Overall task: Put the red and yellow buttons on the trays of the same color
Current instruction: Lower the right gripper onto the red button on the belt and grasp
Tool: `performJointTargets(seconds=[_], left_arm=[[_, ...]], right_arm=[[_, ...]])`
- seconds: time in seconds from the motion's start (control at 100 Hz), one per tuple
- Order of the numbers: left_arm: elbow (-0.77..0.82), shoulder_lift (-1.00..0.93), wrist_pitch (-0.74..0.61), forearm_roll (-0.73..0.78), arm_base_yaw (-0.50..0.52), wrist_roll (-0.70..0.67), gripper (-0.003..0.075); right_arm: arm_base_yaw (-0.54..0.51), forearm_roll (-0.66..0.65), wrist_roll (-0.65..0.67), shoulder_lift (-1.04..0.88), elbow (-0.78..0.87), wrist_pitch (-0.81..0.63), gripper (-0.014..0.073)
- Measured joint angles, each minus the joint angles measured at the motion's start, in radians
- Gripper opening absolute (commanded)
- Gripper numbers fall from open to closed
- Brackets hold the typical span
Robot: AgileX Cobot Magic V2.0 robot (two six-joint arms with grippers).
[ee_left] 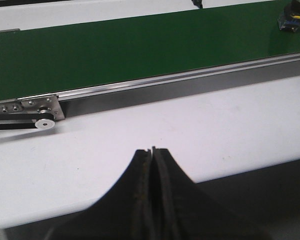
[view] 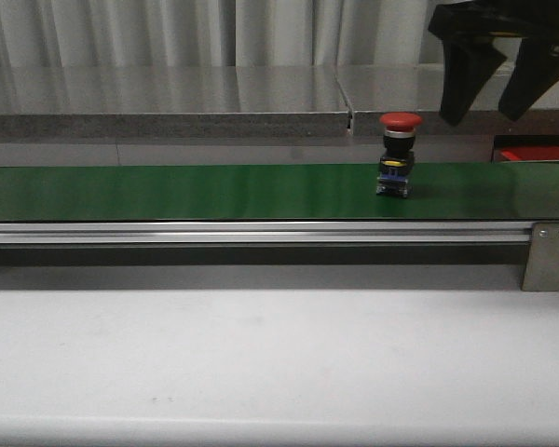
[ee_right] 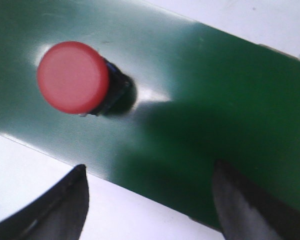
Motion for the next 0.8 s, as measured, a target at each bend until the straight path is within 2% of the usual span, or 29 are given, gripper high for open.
performJointTargets(seconds=[0.39,0.54,0.63,0.8], left_arm=[[0.000,0.000,0.000,0.000,0.000,0.000,-0.0020],[0.000,0.000,0.000,0.000,0.000,0.000,-0.0020],[0.000,0.000,0.000,0.000,0.000,0.000,-0.0020],[0.000,0.000,0.000,0.000,0.000,0.000,-0.0020]], right_arm=[[0.025,0.041,-0.045,0.119,-0.099,0.024,0.0521],[0.029,0.054,-0.054,0.147,-0.113,-0.013,0.0510],[0.029,0.058,-0.056,0.159,-0.116,-0.036,0.0435],[0.029,0.054,-0.056,0.172,-0.116,-0.043,0.0192]])
